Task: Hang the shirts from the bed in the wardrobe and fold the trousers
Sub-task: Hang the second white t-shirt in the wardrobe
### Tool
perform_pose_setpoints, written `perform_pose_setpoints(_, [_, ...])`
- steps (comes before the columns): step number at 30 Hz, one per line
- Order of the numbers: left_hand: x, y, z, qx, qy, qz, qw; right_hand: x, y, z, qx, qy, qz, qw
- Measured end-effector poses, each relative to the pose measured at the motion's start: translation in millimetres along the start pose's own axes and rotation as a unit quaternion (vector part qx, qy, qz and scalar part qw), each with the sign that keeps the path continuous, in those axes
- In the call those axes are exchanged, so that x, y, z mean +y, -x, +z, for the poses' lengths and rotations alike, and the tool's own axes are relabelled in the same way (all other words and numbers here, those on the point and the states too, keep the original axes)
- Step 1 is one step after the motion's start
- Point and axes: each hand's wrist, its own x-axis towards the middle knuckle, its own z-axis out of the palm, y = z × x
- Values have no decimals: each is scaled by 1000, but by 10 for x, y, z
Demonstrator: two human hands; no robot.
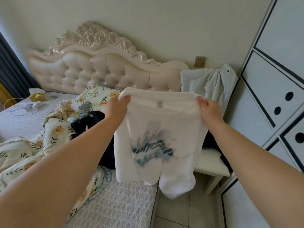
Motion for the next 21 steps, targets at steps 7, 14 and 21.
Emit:
perform_pose_setpoints(7, [-112, 687, 271, -176, -138, -3, 975, 492, 279, -244, -94, 64, 55, 992])
perform_pose_setpoints(14, [-255, 1246, 318, -227, -97, -14, 969, 809, 851, -746, -198, 25, 138, 970])
perform_pose_setpoints(21, [-201, 1770, 225, -240, -80, 54, 966, 635, 1620, -976, -100, 29, 111, 988])
